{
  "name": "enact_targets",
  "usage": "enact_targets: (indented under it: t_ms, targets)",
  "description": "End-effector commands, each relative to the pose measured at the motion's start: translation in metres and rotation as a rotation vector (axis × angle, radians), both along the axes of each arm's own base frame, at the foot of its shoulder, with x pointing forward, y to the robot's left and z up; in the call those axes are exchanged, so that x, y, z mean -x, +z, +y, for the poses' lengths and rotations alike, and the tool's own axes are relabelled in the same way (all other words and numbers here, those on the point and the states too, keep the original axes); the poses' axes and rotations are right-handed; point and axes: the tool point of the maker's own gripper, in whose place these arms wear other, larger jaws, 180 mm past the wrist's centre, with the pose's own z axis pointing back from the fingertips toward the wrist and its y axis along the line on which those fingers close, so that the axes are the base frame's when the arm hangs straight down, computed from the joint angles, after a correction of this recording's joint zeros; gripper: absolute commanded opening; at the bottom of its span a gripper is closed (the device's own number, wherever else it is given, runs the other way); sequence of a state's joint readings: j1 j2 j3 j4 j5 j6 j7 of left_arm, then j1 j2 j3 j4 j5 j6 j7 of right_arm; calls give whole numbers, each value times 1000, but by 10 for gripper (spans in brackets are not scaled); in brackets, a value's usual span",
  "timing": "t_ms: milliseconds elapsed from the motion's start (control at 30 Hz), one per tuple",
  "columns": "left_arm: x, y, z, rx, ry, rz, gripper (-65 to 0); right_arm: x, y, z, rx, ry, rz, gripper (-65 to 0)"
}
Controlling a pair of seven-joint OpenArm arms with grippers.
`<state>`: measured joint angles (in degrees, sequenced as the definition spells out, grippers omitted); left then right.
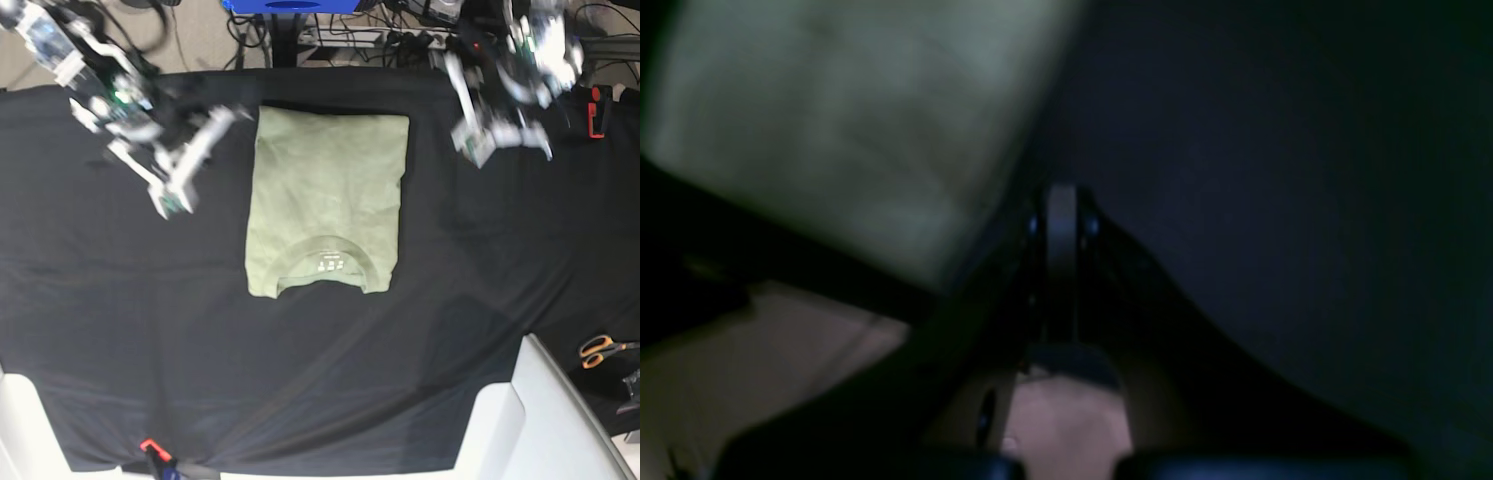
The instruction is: Fold the T-shirt properly
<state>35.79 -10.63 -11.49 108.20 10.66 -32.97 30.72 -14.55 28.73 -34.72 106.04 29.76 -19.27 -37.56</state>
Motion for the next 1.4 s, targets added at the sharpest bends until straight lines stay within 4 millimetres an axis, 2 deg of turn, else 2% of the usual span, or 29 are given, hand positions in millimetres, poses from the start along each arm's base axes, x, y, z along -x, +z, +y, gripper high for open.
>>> enact_targets:
  t_ms: [0, 167, 267, 400, 500, 533, 600, 667, 700, 733, 833, 933, 1000, 1067, 1167, 1233, 1367]
  targets:
    - [15, -1, 1, -3, -13, 19, -650, 1, 7, -2, -8, -6, -18, -650]
    - [79, -12, -4, 24, -36, 129, -650, 49, -13, -41, 83, -114, 97, -650]
    - [110, -15, -4, 28, -33, 199, -650, 84, -22, -65, 115, -197, 174, -650]
    - [140, -25, -3, 32, -25, 279, -650, 127, -34, -94, 167, -302, 270, -650]
    - [170, -51, 5, 33, 15, 384, -650, 158, -59, -116, 234, -308, 352, -650]
    - [177, -61, 6, 42, 29, 415, -650, 170, -70, -117, 240, -280, 381, -650]
    - [197, -86, 3, 68, 48, 493, -650, 185, -97, -118, 233, -213, 409, -650]
    - [207, -113, -7, 124, 62, 535, -650, 210, -129, -124, 235, -149, 481, -650]
    - [214, -127, -12, 150, 73, 558, -650, 216, -146, -125, 229, -126, 513, -650]
    - [216, -140, -15, 162, 85, 571, -650, 226, -161, -129, 231, -111, 552, -650]
    - [216, -186, -3, 103, 162, 606, -650, 253, -202, -142, 235, -119, 671, -650]
    - [217, -217, 6, 72, 220, 646, -650, 253, -221, -146, 247, -130, 651, -650]
    - [205, -222, -6, 135, 270, 604, -650, 234, -226, -134, 234, -115, 551, -650]
    - [159, -222, -19, 207, 263, 467, -650, 217, -229, -115, 196, -90, 462, -650]
    - [157, -222, -16, 199, 263, 472, -650, 224, -229, -110, 180, -114, 463, -650]
    - [145, -222, -17, 201, 258, 441, -650, 223, -229, -105, 161, -163, 442, -650]
    - [143, -219, 6, 169, 246, 416, -650, 221, -228, -115, 193, -272, 421, -650]
